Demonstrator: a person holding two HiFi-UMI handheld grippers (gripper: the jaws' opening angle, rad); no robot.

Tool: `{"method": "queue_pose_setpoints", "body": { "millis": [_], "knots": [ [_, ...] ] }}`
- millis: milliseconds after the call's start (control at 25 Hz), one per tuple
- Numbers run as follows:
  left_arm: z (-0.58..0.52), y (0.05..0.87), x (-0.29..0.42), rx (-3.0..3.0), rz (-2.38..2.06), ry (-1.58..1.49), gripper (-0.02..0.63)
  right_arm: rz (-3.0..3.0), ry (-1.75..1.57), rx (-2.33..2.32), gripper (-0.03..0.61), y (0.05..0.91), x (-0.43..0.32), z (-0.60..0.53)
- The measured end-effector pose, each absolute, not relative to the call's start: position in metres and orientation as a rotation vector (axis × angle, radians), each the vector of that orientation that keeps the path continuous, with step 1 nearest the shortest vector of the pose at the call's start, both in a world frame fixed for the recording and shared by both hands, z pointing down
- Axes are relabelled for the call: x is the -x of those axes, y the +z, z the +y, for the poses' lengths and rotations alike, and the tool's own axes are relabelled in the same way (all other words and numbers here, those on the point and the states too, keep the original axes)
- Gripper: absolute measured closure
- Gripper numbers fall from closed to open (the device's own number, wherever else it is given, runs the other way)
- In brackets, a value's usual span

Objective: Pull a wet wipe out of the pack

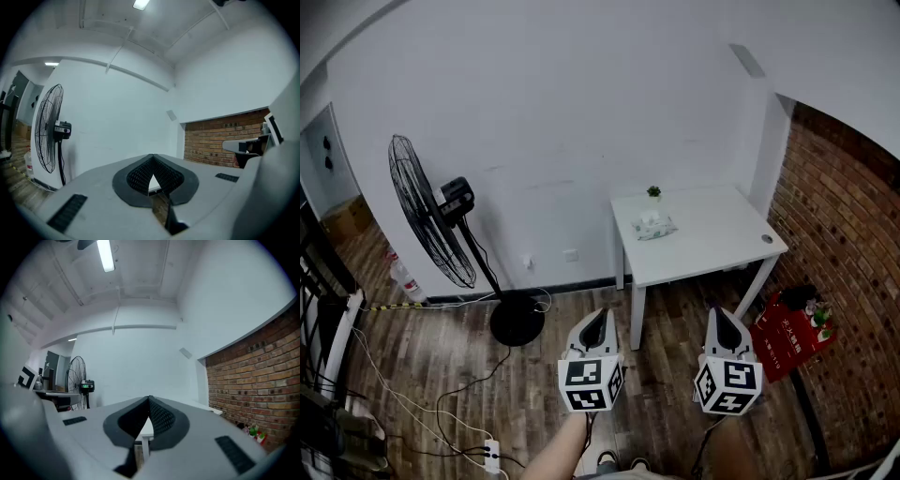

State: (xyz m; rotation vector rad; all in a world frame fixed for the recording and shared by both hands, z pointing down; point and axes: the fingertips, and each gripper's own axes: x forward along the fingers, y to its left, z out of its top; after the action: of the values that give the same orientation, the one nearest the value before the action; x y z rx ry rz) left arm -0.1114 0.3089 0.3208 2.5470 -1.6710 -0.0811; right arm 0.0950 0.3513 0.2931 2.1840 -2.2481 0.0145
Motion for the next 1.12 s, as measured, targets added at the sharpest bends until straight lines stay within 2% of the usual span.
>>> {"method": "queue_pose_setpoints", "body": {
  "millis": [880,1120],
  "knots": [
    [0.298,0.331,0.121,-2.498,-1.672,-0.106,0.611,-2.295,0.081,-2.217,0.574,0.303,-0.094,0.346],
    [0.300,0.333,0.120,-2.493,-1.673,-0.114,0.611,-2.287,0.092,-2.216,0.522,0.307,-0.097,0.347]
  ]
}}
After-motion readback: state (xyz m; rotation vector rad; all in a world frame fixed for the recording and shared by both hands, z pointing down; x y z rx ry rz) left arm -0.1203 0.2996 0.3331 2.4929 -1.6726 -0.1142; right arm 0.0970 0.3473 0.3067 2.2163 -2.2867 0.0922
